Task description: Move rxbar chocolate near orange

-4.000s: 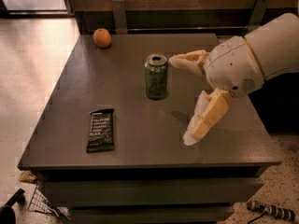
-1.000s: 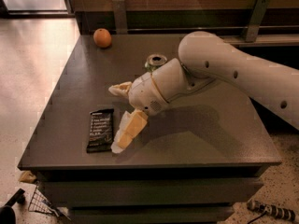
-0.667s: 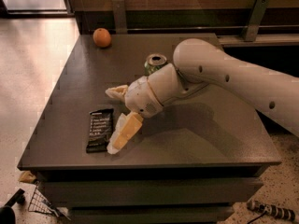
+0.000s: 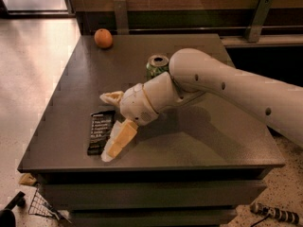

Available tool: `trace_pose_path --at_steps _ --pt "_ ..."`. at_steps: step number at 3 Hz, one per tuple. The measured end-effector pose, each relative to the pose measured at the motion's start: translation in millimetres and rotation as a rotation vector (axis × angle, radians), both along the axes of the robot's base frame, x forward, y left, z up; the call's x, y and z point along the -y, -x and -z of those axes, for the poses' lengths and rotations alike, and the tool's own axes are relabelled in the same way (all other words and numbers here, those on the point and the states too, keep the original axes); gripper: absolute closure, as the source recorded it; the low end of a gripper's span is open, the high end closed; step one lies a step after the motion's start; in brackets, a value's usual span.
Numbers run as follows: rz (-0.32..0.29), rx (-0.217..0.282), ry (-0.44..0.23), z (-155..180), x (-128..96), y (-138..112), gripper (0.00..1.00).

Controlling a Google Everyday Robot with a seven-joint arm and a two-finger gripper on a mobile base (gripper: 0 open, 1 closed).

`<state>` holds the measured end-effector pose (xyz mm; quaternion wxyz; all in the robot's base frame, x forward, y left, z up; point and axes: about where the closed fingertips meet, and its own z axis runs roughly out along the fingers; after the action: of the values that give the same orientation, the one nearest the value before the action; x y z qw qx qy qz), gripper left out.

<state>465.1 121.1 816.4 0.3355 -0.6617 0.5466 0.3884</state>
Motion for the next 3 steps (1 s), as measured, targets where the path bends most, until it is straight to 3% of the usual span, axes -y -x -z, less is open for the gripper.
trace_pose_path --at_steps 1,3 --pt "-0.016 0.024 -0.029 4.0 -9.6 14.4 0.18" --pt "-0.019 0.034 -0.049 7.2 -13.2 25.2 0.65"
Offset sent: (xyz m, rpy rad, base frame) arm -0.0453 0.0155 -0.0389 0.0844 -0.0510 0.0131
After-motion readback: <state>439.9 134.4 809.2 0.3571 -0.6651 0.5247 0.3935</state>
